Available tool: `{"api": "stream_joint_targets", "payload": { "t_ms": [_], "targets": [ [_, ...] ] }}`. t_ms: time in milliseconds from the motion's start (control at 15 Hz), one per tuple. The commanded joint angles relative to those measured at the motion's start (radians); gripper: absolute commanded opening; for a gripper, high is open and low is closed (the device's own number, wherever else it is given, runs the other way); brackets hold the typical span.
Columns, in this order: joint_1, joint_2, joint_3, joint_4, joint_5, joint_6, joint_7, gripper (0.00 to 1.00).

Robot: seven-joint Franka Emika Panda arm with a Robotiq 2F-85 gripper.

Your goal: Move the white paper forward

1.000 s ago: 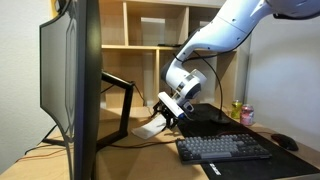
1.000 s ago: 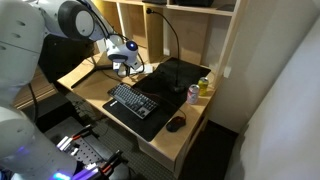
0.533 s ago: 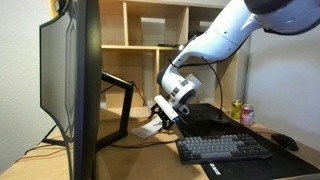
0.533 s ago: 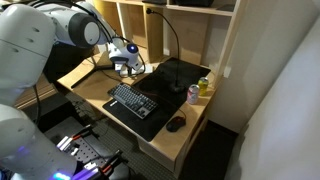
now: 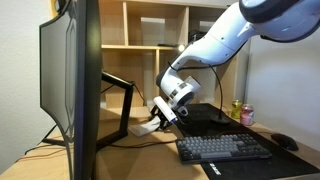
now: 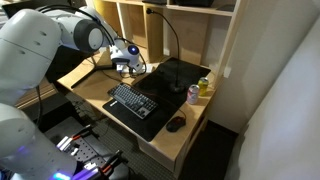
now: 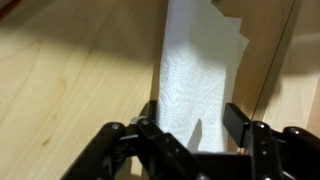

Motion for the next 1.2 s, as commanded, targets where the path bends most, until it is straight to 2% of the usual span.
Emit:
{"api": "stream_joint_targets", "payload": {
  "t_ms": [0,333,400,600,667,933,1133],
  "targets": [
    [-0.01,0.017,0.0,0.011,0.003,0.001,-0.003,0.4],
    [-0.021,0.021,0.002,0.006,0.01,0.011,-0.014,0.05],
    [-0.021,0.02,0.0,0.003,0.01,0.014,-0.012,0.02],
    [-0.035,-0.004,0.011,-0.024,0.016,0.01,-0.032,0.0],
    [-0.062,-0.042,0.031,-0.054,0.025,-0.023,-0.057,0.0],
    [-0.182,-0.228,0.119,-0.208,0.028,-0.192,-0.223,0.0],
    [-0.219,-0.395,0.095,-0.332,0.043,-0.415,-0.285,0.0]
  ]
}}
